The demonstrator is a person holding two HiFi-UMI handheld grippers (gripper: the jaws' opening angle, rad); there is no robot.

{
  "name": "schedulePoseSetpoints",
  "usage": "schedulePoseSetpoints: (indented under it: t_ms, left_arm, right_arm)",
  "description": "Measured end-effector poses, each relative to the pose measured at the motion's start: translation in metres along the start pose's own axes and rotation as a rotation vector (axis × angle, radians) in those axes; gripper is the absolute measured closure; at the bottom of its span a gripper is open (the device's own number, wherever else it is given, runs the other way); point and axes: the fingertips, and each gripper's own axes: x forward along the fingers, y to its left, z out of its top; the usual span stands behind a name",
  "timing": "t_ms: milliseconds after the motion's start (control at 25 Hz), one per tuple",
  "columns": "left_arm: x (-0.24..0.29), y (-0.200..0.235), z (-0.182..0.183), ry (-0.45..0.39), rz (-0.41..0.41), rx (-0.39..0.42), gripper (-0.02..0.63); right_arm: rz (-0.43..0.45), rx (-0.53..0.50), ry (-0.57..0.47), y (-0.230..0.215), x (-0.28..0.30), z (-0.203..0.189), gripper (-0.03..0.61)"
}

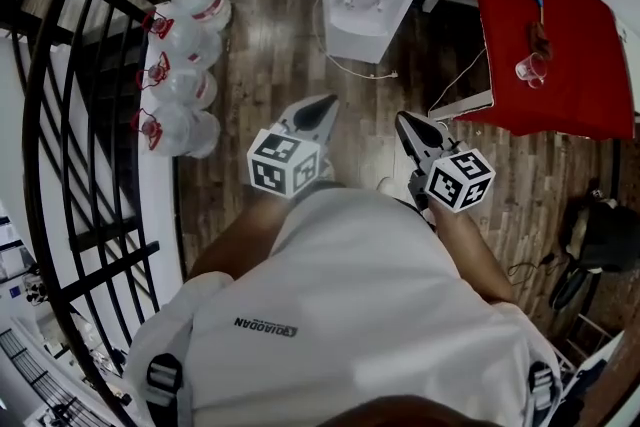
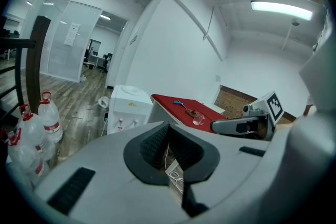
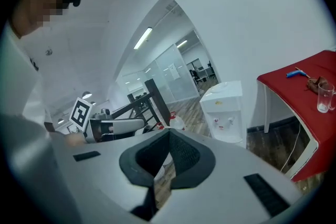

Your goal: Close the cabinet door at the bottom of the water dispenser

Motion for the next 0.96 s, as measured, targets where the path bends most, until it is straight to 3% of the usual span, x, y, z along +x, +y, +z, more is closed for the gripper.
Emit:
schedulePoseSetpoints:
  t_ms: [480,960]
  left_arm:
    - [0.012,-0.051,-0.012,-0.012,0.036,0.021,0.617]
    - [0.016,-0.07,-0.017,0.0,0.052,0.049,0.617]
  right_arm:
    - [0.053,-0.047,0.004,-0.012,-0.039,-0.006,0.557]
    - [0.064,-0.041,-0.016,-0.022,-0.055,-0.007,0.557]
